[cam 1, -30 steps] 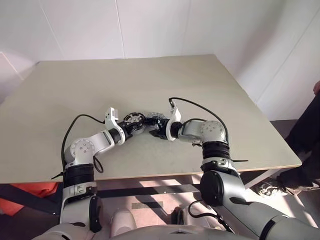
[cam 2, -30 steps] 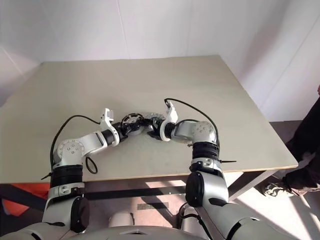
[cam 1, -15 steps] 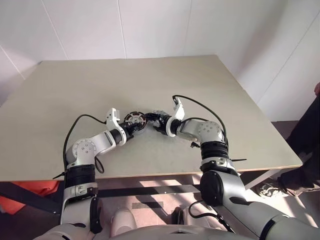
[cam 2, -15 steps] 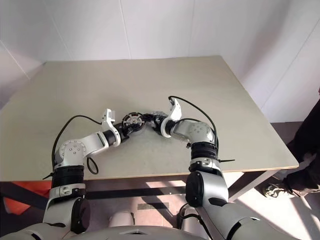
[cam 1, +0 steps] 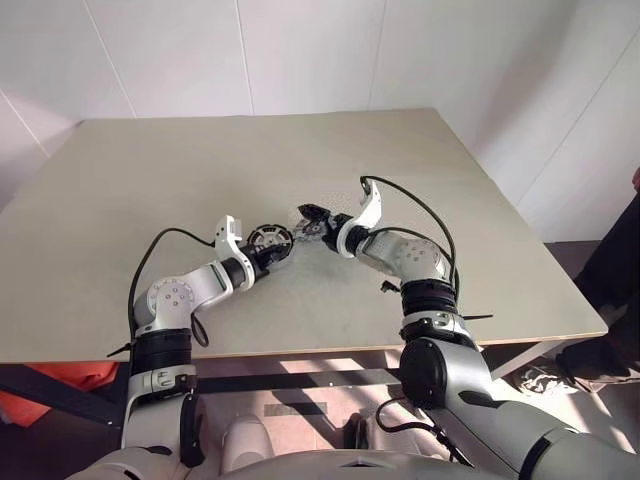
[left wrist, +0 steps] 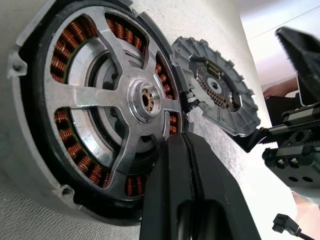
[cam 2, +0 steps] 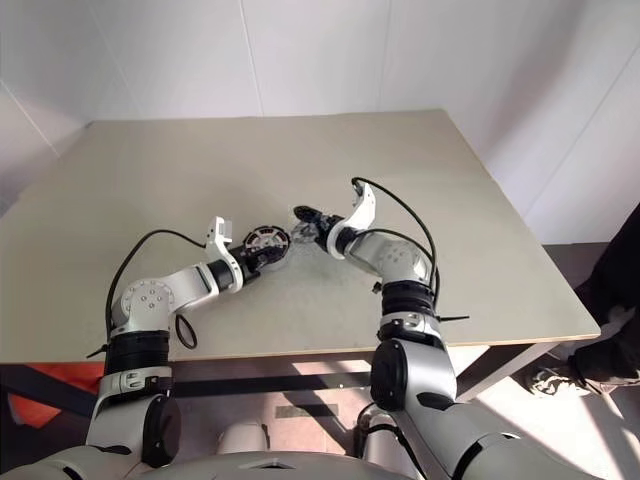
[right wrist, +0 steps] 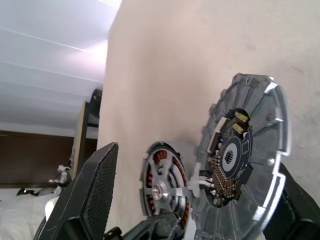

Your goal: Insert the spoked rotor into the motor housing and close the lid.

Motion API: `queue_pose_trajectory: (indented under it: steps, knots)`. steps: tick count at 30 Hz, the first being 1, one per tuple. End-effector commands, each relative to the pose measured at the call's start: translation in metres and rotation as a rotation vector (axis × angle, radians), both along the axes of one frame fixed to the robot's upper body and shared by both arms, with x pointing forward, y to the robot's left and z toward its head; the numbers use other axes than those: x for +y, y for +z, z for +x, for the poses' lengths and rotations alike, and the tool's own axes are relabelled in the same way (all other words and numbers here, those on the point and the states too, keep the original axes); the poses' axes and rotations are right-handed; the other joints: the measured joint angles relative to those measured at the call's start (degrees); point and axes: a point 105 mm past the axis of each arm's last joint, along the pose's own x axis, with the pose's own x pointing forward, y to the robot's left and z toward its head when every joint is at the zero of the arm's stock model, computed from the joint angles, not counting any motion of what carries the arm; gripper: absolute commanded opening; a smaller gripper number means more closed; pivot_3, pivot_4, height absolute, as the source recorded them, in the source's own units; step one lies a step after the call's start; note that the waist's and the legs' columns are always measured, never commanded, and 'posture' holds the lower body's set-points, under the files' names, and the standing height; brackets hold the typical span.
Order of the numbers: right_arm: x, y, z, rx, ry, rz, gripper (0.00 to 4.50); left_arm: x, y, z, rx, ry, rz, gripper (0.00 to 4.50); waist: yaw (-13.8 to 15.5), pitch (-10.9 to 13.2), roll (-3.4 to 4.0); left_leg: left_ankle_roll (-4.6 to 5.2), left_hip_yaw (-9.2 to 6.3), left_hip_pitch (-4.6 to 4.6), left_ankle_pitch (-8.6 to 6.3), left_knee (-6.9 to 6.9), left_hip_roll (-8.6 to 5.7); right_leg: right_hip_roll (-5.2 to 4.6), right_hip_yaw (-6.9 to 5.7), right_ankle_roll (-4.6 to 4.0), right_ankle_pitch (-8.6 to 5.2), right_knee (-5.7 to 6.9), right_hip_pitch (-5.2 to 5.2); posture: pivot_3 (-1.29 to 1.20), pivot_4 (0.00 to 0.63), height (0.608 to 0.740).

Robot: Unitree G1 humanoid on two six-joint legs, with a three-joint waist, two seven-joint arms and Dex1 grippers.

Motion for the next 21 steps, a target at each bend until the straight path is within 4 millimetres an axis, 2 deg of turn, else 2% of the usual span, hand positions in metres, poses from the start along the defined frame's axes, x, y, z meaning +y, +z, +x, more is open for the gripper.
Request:
queue_pose_trajectory:
  steps: [1,5,9,13,21]
  knots:
    - [0.01,0.025,0.005,-0.079,0.027,0.044,4.38,0.001,-0.013,-0.004,0.045,0.004,0.038,0.0,0.01,0.0,0.0,0.0,0.0,0.0,0.0,-0.01,0.0,0.0,0.0,0.0,0.0,0.0,0.0,0.0,0.0,0.74]
    - [0.018,0.037,0.005,-0.093,0.068,0.086,4.38,0.004,-0.013,-0.002,0.043,0.017,0.04,0.0,-0.04,0.0,0.0,0.0,0.0,0.0,0.0,-0.01,0.0,0.0,0.0,0.0,0.0,0.0,-0.01,0.0,0.0,0.74]
    - [0.037,0.046,-0.005,-0.128,0.176,0.053,4.38,0.008,-0.013,0.001,0.037,0.03,0.041,0.0,-0.05,0.0,0.01,0.01,0.0,0.01,-0.01,-0.01,0.0,0.01,0.01,0.0,0.0,0.01,-0.01,0.0,0.0,0.74]
    - [0.056,0.063,-0.016,-0.172,0.261,0.081,4.38,0.012,-0.011,0.004,0.028,0.047,0.043,0.0,-0.03,0.0,0.01,0.01,0.0,0.02,-0.01,-0.01,0.0,0.01,0.01,0.0,0.0,0.0,-0.01,0.0,0.0,0.74]
    - [0.059,0.057,-0.022,-0.172,0.292,0.043,4.38,0.017,-0.006,0.005,0.001,0.055,0.032,0.0,-0.02,0.01,0.01,-0.01,0.0,0.02,0.0,-0.02,0.0,0.01,0.01,0.0,0.0,0.0,-0.01,0.0,0.0,0.74]
